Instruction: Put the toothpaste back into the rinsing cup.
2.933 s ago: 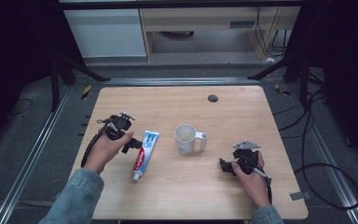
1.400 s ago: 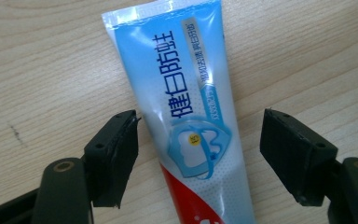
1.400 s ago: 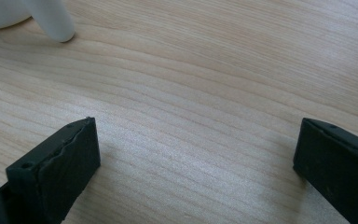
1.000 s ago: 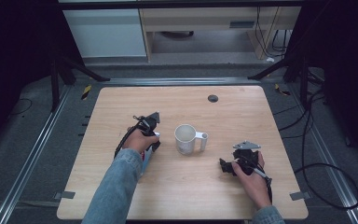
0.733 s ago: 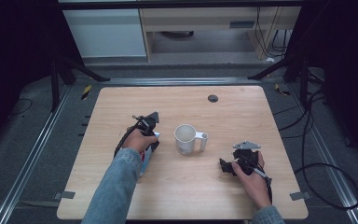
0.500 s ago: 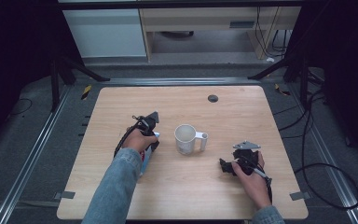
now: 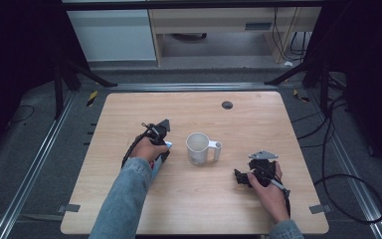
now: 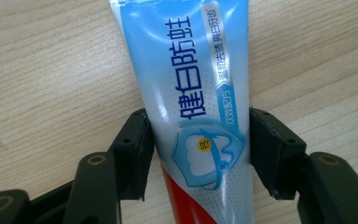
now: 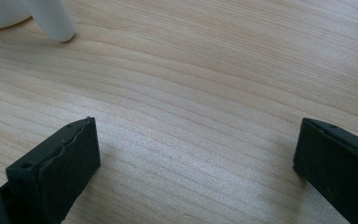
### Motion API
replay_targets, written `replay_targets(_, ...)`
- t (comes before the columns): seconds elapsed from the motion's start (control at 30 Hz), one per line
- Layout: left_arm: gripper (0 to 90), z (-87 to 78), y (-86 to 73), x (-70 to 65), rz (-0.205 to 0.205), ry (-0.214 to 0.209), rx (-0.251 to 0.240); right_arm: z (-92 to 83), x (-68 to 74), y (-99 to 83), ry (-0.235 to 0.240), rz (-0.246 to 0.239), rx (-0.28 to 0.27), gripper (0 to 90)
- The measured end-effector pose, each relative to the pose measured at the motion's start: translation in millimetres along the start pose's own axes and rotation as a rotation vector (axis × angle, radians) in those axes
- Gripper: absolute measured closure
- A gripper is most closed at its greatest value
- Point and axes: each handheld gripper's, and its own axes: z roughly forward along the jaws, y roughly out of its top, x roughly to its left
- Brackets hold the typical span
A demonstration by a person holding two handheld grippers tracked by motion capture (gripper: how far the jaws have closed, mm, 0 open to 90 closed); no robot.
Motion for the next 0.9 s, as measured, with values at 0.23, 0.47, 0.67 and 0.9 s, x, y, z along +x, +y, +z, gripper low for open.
replay_targets(0.23,48.8,-1.3,-0.9,-1.5,0.036,0.001,-0.011,0.1,-0.1,0.0,0.001,-0.001,0.0,0.5)
replay_targets(0.47,66.3,-10.3,-7.3,-0.7,0.081,-0.004,-0.08,0.2,-0.3,0.0,0.001,-0.005,-0.001,0.5)
replay_targets(0.67,71.0,-13.7,-14.3,1.2,0.086,-0.01,-0.109,0.1,-0.3,0.0,0.001,-0.004,-0.001,0.5)
replay_targets(0.9,71.8,-18.7,-19.9,4.4,0.081,-0.02,-0.135,0.0,-0.3,0.0,0.001,-0.005,0.0,0.5)
